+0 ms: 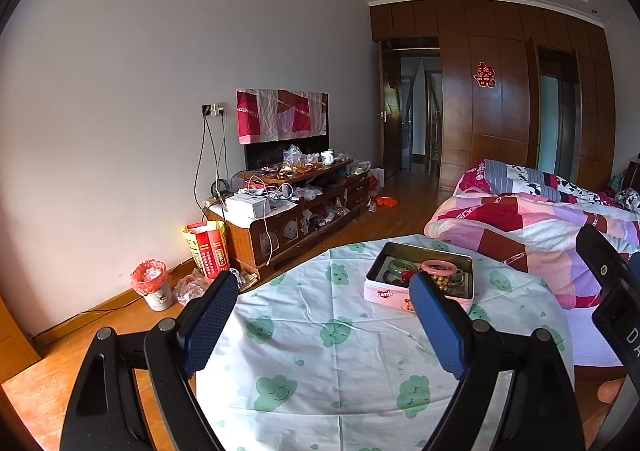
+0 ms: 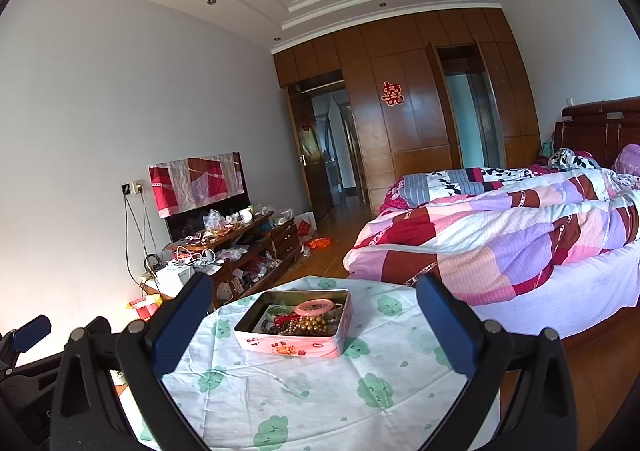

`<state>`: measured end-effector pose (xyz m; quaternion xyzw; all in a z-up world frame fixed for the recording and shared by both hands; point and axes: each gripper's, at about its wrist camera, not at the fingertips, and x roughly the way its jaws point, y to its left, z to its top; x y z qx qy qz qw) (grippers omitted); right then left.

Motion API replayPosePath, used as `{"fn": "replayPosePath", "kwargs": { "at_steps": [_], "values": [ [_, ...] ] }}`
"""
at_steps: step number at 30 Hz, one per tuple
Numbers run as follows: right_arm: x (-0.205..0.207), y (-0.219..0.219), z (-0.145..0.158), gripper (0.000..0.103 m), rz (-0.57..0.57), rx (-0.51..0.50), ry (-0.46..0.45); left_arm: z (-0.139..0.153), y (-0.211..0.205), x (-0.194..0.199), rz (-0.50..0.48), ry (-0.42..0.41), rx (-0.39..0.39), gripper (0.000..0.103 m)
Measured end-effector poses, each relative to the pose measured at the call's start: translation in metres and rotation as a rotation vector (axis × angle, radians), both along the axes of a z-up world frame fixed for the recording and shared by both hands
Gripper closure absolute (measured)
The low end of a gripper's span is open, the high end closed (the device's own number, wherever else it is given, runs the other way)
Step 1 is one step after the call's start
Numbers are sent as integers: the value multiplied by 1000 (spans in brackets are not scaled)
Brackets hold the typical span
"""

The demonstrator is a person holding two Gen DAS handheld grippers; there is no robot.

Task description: Organize jewelry

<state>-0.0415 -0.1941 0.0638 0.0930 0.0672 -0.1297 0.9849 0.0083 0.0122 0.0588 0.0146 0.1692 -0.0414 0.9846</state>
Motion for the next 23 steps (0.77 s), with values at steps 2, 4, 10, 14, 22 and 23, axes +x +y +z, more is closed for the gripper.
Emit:
{"fn": "replayPosePath", "kwargs": {
  "at_steps": [2, 4, 10, 14, 22, 23],
  "values": [
    [-1, -1, -2, 0, -3, 0, 2, -1, 0, 2, 4, -4, 2, 15],
    [0, -2, -5, 0, -4, 1, 5, -2, -1, 3, 12, -8, 7, 15],
    [6, -3, -11, 0, -15, -10, 21, -7, -7, 14, 11, -9, 33, 15],
    [14, -6, -19, 0, -21, -7, 47, -12, -13, 25, -29, 14, 29, 15],
    [29, -16, -31, 0, -41, 10, 91, -18, -26, 44, -78, 17, 19, 15],
    [31, -18, -32, 0, -45, 8, 95, -18, -27, 45, -82, 15, 17, 15]
  ]
}}
